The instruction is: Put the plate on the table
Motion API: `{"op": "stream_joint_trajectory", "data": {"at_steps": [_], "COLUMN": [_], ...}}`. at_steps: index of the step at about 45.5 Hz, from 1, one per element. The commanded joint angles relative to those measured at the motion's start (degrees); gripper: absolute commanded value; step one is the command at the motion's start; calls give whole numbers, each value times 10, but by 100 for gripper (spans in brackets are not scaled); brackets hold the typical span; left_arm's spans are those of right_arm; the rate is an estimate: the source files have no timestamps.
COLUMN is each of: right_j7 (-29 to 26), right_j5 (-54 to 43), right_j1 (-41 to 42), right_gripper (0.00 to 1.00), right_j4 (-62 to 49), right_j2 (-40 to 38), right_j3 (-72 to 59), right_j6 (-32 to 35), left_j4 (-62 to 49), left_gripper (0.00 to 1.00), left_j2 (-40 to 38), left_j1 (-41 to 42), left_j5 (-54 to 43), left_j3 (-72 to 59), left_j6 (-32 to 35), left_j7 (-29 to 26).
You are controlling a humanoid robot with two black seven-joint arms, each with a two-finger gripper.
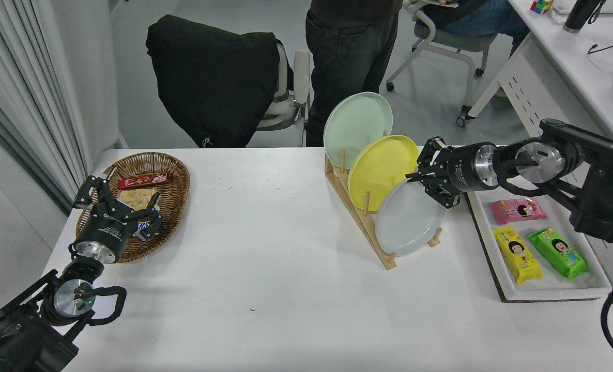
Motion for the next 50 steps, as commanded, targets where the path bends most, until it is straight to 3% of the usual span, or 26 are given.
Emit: {"op": "stream_joint_trajectory", "data": {"at_steps": [1, 13, 31, 50], "right_j7": [0, 1, 1, -28], "right_j5": [-17, -37, -58, -38], "right_j1": [-4, -4, -7, 76], "right_gripper": [0, 0, 0, 0], "right_j4": [2, 13, 135, 147], "right_j2": [-14, -39, -124, -154], "right_j3": [42, 84, 146, 139], "right_j6": [6, 43, 57, 44], "left_j4": [-1, 0, 0, -1], "left_gripper": [98, 98, 98, 98], "left_j2": [0, 0, 0, 0], "left_j1": [0, 0, 0, 0], "left_j5": [0, 0, 0, 0], "left_j3": [0, 0, 0, 0], "left_j6": [-1, 0, 0, -1], "left_j7": [0, 0, 0, 0]}}
